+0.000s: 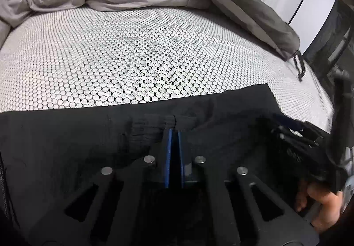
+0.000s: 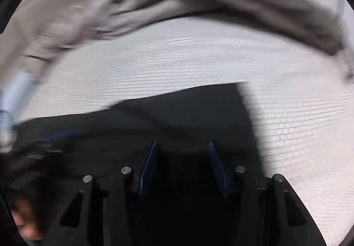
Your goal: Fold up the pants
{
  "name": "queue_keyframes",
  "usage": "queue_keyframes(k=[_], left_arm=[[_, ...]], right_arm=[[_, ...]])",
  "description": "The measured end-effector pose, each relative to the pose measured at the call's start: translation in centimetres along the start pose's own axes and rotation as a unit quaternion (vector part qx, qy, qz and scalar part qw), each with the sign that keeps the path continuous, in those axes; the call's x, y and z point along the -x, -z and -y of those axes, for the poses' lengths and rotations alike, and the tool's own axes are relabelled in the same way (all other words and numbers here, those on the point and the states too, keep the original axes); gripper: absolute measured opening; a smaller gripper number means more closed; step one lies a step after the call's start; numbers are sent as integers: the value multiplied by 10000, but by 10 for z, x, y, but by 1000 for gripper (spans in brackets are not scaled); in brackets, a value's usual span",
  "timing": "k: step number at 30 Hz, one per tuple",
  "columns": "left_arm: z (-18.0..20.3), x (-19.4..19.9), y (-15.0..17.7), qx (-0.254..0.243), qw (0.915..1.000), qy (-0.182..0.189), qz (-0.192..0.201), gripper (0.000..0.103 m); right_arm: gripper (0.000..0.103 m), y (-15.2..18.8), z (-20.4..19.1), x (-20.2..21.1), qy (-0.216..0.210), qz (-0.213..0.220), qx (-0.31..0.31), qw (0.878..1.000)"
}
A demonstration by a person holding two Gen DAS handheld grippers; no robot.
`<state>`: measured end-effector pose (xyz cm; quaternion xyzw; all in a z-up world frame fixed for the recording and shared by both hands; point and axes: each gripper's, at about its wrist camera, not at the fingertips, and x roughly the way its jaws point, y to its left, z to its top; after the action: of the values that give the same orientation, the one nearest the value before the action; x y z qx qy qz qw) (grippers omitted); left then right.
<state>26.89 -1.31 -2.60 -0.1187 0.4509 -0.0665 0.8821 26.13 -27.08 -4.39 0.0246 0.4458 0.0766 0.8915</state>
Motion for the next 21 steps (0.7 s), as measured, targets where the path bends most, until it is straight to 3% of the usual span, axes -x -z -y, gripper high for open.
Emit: queue_keyframes(k=[1,2,5,8,10,11,13,14,17,18,21], left_arm=[[1,3,1,-12,10000,-19,20,6],[2,6,1,-54,9999,-103,57,6],[7,28,10,-172,9995,-193,152,7],[16,50,18,-379,9989,-19,292,10],[23,54,30,-672,9974,32,263,33],[27,54,37,-785,9967,-12,206,38],[28,42,48,-952,9950,-297,10,43],[27,36,55,-978,9941,-469,-69,43],[30,43,68,-1067,9899,-918,185,46],[31,51,72,-1077,9896,-925,245,45],[30,75,88,-980,9934,-458,394,45]], right_arm=[[48,1,7,0,422,14,-59,9991],[48,1,12,0,419,-4,-148,9990],[49,1,17,17,-164,145,-262,9994],[56,11,3,42,-851,142,122,9962],[63,24,-4,53,-1273,108,334,9912],[66,30,-10,55,-1395,62,459,9891],[72,42,-27,55,-1183,-54,740,9902],[73,49,-29,50,-805,-98,972,9920],[82,60,-2,45,-155,-133,698,9974],[83,61,11,50,-169,-100,503,9985],[83,77,33,77,-408,113,416,9982]])
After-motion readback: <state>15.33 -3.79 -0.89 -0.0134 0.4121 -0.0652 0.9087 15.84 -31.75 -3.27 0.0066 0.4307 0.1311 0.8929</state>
